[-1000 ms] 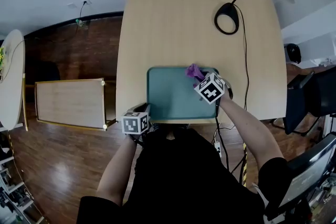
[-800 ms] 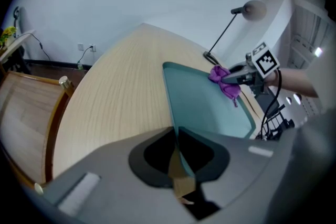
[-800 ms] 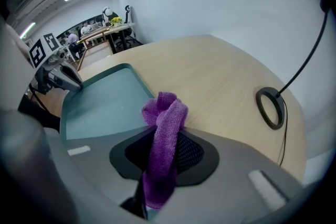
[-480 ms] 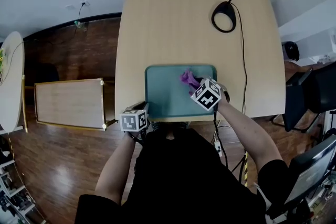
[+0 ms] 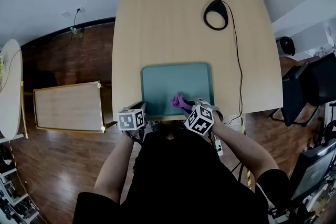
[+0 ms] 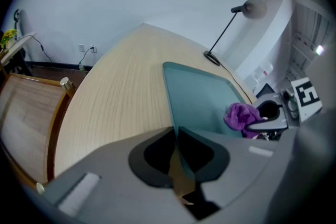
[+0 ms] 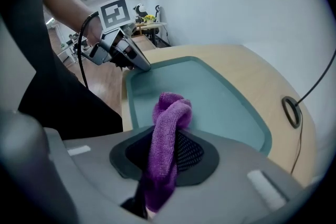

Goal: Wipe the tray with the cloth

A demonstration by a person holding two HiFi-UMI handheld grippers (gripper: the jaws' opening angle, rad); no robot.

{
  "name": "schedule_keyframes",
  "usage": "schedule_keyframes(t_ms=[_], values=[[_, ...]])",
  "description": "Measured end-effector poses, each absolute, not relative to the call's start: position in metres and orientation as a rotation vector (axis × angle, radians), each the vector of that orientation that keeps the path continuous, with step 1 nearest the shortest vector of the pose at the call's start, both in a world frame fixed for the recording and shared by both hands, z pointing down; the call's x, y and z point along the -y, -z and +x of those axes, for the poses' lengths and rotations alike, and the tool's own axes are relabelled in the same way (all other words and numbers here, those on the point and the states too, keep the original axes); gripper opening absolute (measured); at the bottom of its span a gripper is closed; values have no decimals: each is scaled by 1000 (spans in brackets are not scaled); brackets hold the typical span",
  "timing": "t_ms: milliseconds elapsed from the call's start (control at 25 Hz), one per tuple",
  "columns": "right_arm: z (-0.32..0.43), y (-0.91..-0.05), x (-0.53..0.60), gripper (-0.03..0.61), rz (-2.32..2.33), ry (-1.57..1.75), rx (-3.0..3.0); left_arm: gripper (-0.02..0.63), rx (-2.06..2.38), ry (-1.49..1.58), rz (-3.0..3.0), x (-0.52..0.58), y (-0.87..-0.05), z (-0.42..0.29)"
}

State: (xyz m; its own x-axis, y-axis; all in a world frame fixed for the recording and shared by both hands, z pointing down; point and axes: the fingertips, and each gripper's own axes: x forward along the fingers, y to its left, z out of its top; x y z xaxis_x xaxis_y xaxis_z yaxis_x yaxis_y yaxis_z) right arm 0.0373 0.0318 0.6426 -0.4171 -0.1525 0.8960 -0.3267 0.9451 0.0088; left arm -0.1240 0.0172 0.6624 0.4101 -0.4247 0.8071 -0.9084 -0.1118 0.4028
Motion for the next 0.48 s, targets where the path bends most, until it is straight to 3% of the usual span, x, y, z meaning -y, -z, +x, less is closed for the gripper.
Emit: schedule_keyframes(t_ms=[480], values=[[24,-640,32,86,314,-168,2006,51,1191,-651,1709,-19,-656,-124]])
